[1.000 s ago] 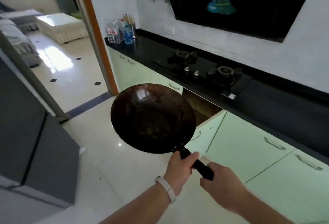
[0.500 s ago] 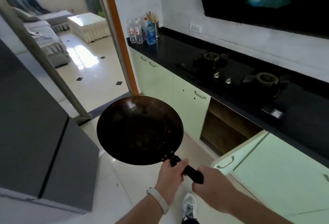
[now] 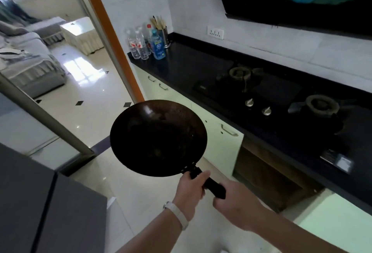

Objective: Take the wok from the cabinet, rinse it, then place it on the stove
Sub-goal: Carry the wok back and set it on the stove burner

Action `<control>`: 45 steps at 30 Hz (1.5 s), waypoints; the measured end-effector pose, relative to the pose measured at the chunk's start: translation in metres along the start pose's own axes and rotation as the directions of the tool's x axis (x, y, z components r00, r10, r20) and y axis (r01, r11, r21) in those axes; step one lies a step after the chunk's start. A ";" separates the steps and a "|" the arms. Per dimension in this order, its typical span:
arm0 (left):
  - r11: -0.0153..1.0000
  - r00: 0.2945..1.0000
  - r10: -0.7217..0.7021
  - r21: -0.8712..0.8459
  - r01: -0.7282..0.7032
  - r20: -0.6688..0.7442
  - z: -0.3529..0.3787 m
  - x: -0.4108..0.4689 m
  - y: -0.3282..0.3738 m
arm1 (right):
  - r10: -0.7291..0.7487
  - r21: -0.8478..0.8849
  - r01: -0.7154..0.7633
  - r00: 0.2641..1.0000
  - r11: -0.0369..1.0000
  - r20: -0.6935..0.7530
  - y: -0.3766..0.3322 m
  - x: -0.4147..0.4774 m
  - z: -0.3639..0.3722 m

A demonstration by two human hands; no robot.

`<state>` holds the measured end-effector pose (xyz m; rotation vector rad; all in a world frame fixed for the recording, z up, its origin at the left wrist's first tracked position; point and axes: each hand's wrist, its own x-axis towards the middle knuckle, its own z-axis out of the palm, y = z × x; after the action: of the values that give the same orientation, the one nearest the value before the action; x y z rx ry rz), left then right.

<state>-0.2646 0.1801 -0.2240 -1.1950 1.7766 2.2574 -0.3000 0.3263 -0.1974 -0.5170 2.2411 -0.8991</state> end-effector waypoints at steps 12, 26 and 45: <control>0.996 0.985 -0.009 0.086 -0.006 0.170 -0.041 0.167 0.098 | 0.145 -0.020 -0.150 0.977 0.989 -0.153 -0.080 0.161 -0.015; 0.968 0.886 -0.041 0.237 -0.079 0.462 -0.066 0.299 0.221 | 0.438 0.138 -0.424 0.780 0.895 -0.447 -0.187 0.283 -0.023; 0.811 0.748 -0.058 0.468 -0.350 0.661 0.064 0.398 0.264 | 0.536 0.272 -0.470 0.633 0.840 -0.558 -0.141 0.352 -0.121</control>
<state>-0.7011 -0.0232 -0.2332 -0.1046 2.0196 1.6441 -0.6174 0.0857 -0.1806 0.5501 2.6752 -0.9490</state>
